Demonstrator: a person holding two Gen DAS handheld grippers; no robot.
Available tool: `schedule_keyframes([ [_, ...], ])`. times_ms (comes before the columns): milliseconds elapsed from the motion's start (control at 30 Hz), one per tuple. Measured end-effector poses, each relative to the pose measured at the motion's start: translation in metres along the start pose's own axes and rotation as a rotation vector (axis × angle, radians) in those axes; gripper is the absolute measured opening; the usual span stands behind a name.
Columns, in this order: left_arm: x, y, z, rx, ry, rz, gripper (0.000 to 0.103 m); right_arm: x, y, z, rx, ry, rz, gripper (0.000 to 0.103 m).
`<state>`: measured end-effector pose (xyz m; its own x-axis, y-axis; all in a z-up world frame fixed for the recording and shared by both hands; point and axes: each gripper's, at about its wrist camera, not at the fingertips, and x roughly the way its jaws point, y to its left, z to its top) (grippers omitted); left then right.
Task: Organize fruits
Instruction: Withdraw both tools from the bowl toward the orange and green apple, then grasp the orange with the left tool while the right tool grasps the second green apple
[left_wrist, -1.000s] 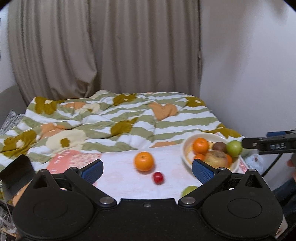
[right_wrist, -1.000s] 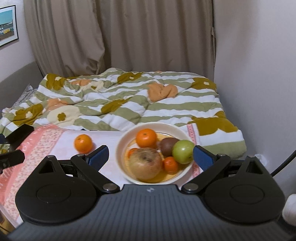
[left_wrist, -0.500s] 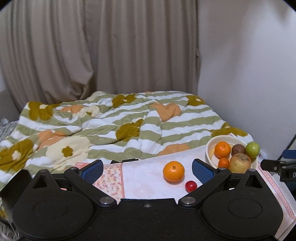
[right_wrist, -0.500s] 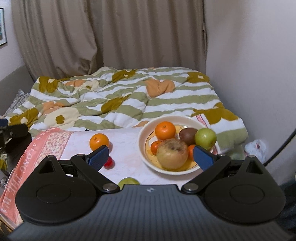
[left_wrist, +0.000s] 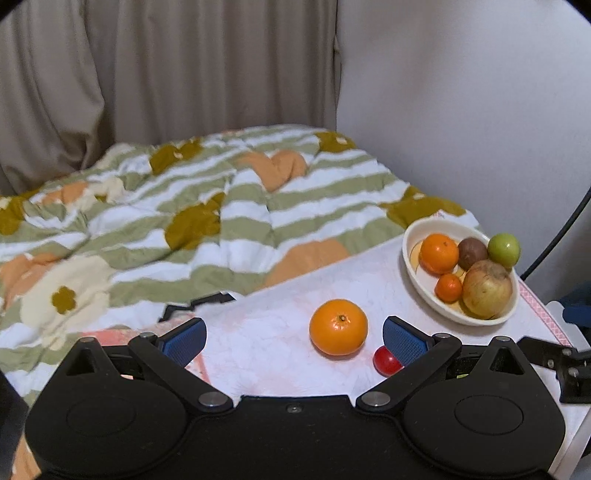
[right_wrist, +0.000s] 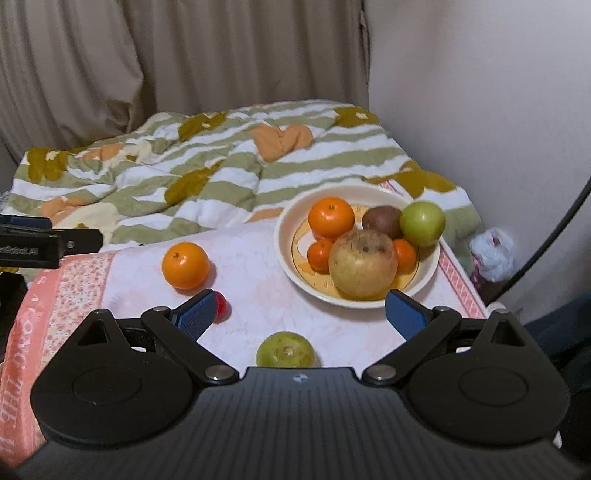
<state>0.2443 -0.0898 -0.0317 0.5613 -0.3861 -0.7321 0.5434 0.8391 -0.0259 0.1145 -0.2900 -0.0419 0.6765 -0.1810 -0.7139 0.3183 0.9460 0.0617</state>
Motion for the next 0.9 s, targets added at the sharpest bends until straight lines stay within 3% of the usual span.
schedule_keyframes([
  [333,0.064,-0.006,0.001,-0.032,0.104,-0.038,0.101,0.051,0.013,-0.018,-0.021,0.13,-0.006,0.103],
  [667,0.109,-0.023,-0.001,-0.025,0.169,-0.069,0.091,0.077,0.007,-0.03,0.0,0.197,0.004,0.103],
  [833,0.122,-0.028,-0.001,-0.023,0.2,-0.066,0.072,0.081,0.004,-0.034,0.008,0.222,0.018,0.103],
  [900,0.125,-0.029,-0.002,-0.024,0.206,-0.077,0.066,0.082,0.004,-0.035,0.011,0.23,0.025,0.097],
])
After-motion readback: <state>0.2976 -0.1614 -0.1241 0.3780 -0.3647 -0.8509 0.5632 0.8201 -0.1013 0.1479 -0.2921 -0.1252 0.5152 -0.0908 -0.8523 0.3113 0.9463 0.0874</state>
